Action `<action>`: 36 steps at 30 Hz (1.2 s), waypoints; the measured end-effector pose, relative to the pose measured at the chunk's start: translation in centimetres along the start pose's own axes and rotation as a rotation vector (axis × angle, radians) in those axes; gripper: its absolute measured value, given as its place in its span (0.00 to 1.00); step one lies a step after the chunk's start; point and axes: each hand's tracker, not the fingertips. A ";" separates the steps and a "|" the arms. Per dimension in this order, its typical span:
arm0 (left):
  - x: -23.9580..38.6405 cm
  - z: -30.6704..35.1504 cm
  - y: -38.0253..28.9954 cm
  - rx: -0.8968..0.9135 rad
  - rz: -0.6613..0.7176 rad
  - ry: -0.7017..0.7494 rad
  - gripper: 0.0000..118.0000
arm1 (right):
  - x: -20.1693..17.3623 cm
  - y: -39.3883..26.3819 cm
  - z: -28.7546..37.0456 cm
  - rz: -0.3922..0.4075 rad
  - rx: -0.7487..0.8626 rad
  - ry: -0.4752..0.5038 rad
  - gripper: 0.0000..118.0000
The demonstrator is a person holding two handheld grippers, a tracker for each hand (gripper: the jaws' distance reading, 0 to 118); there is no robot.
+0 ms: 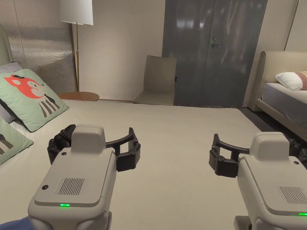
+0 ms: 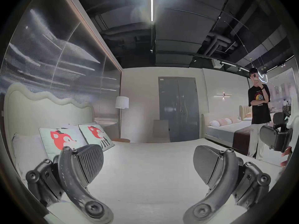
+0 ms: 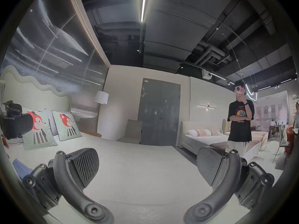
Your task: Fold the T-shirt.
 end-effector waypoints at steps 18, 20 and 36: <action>0.0 0.3 0.0 0.018 0.005 0.034 0.94 | 0.2 0.1 0.2 -0.026 0.009 0.017 1.00; 0.0 0.3 -0.1 0.022 0.007 0.035 0.94 | 0.2 0.0 0.3 -0.035 0.009 0.022 1.00; 0.0 0.6 0.0 0.046 0.014 0.033 0.94 | 0.1 0.2 0.2 -0.015 -0.006 0.014 1.00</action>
